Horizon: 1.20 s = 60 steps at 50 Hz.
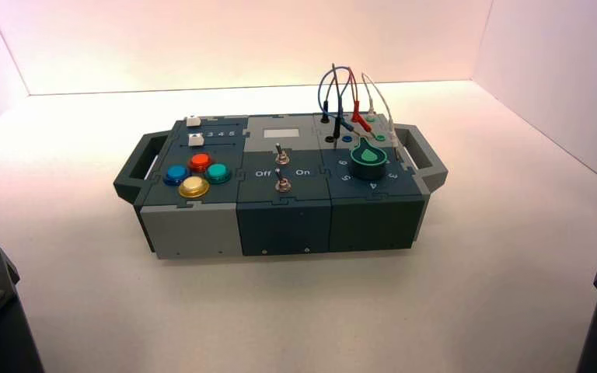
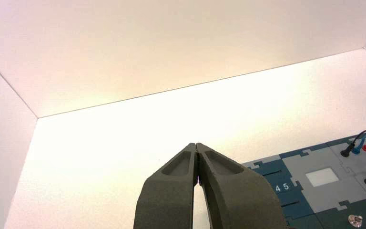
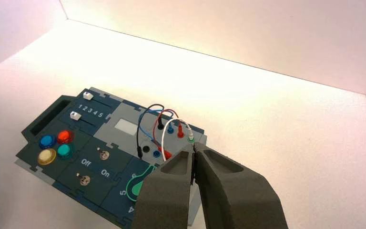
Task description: Flip the top switch on with the right gripper.
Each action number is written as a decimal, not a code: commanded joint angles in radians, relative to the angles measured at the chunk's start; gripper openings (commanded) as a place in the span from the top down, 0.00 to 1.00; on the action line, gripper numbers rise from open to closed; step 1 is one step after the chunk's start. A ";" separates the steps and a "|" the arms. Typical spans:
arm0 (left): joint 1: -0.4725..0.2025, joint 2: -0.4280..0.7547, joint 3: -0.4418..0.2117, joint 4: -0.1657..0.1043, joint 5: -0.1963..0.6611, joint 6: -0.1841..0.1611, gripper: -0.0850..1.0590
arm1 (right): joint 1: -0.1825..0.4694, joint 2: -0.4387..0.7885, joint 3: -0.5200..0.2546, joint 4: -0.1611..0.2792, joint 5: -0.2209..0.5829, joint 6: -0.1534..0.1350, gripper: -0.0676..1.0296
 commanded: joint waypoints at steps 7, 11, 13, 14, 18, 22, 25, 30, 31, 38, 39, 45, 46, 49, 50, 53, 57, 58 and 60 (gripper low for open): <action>0.003 0.005 -0.028 0.000 -0.005 0.002 0.95 | 0.002 0.005 -0.031 0.003 -0.006 0.000 0.96; 0.003 0.005 -0.028 -0.002 -0.005 0.002 0.96 | 0.002 0.003 -0.031 0.005 -0.006 0.002 0.96; 0.003 0.005 -0.028 0.000 -0.003 0.002 0.95 | 0.002 0.003 -0.031 0.003 -0.006 0.002 0.96; 0.003 0.005 -0.028 0.000 -0.005 0.002 0.95 | 0.002 0.003 -0.031 0.003 -0.006 0.002 0.96; 0.003 0.009 -0.026 -0.002 -0.002 0.000 0.95 | 0.002 0.003 -0.029 0.005 -0.006 0.002 0.96; 0.003 0.038 -0.029 -0.003 0.011 -0.002 0.95 | 0.002 0.003 -0.031 0.009 -0.006 0.002 0.96; 0.000 0.064 -0.034 -0.005 0.023 -0.002 0.95 | 0.002 0.005 -0.032 0.011 -0.006 0.002 0.96; -0.029 0.166 -0.052 -0.009 0.060 -0.003 0.96 | 0.006 0.005 -0.038 0.037 0.005 0.003 0.96; -0.032 0.175 -0.055 -0.009 0.064 -0.003 0.95 | 0.009 0.006 -0.038 0.043 0.009 0.003 0.96; -0.104 0.337 -0.095 -0.011 0.141 -0.005 0.95 | 0.031 0.012 -0.046 0.063 0.035 0.003 0.96; -0.110 0.351 -0.098 -0.011 0.147 -0.003 0.95 | 0.034 0.015 -0.048 0.066 0.040 0.003 0.96; -0.166 0.499 -0.143 -0.012 0.233 -0.005 0.95 | 0.040 0.046 -0.061 0.092 0.052 0.005 0.96; -0.172 0.526 -0.149 -0.012 0.244 -0.005 0.95 | 0.040 0.051 -0.064 0.095 0.054 0.003 0.96; -0.184 0.588 -0.166 -0.012 0.264 -0.005 0.95 | 0.052 0.081 -0.084 0.112 0.060 0.003 0.96; -0.190 0.612 -0.170 -0.014 0.268 -0.005 0.95 | 0.055 0.087 -0.087 0.114 0.061 0.003 0.96; -0.198 0.664 -0.181 -0.012 0.276 -0.005 0.95 | 0.077 0.123 -0.107 0.120 0.064 0.003 0.96; -0.207 0.733 -0.201 -0.014 0.287 -0.003 0.96 | 0.104 0.164 -0.129 0.127 0.069 0.003 0.96; -0.207 0.741 -0.202 -0.014 0.290 -0.003 0.95 | 0.110 0.175 -0.135 0.129 0.071 0.003 0.96; -0.209 0.767 -0.212 -0.014 0.299 -0.003 0.95 | 0.120 0.193 -0.143 0.132 0.071 0.005 0.96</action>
